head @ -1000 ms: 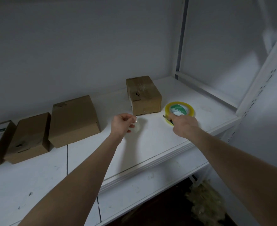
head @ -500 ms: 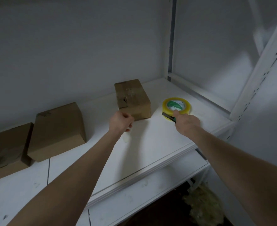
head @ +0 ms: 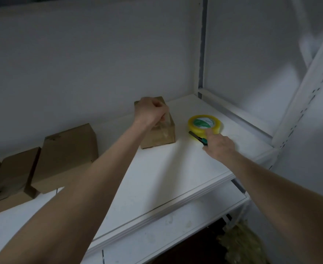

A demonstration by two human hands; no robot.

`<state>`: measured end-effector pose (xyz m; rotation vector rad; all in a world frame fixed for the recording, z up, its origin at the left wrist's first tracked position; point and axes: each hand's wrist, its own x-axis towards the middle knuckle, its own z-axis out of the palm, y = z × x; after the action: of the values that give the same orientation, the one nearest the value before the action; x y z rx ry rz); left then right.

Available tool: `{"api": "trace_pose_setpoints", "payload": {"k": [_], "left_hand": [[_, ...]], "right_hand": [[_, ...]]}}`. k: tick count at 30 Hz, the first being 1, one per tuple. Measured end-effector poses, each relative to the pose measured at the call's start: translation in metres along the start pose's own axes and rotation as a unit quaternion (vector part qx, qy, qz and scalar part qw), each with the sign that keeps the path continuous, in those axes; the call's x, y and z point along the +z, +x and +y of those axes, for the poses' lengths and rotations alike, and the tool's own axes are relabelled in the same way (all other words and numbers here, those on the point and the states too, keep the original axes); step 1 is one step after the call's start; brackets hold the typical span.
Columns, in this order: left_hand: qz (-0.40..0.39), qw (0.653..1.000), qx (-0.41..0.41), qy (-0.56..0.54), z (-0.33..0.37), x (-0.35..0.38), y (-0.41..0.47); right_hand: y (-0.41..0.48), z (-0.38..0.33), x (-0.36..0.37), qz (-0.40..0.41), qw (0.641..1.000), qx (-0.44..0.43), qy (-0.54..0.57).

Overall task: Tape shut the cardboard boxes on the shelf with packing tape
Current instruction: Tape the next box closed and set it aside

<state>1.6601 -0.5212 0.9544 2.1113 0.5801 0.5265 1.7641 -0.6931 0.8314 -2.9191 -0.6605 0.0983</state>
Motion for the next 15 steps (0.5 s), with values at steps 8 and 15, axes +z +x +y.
{"api": "trace_pose_setpoints", "payload": {"k": [8, 15], "left_hand": [[-0.035, 0.998, 0.020, 0.037, -0.011, 0.041, -0.010], [-0.046, 0.999, 0.000, 0.026, -0.013, 0.060, -0.015]], "right_hand": [[-0.004, 0.021, -0.003, 0.016, 0.999, -0.017, 0.037], [0.003, 0.028, 0.003, 0.023, 0.995, -0.035, 0.091]]}}
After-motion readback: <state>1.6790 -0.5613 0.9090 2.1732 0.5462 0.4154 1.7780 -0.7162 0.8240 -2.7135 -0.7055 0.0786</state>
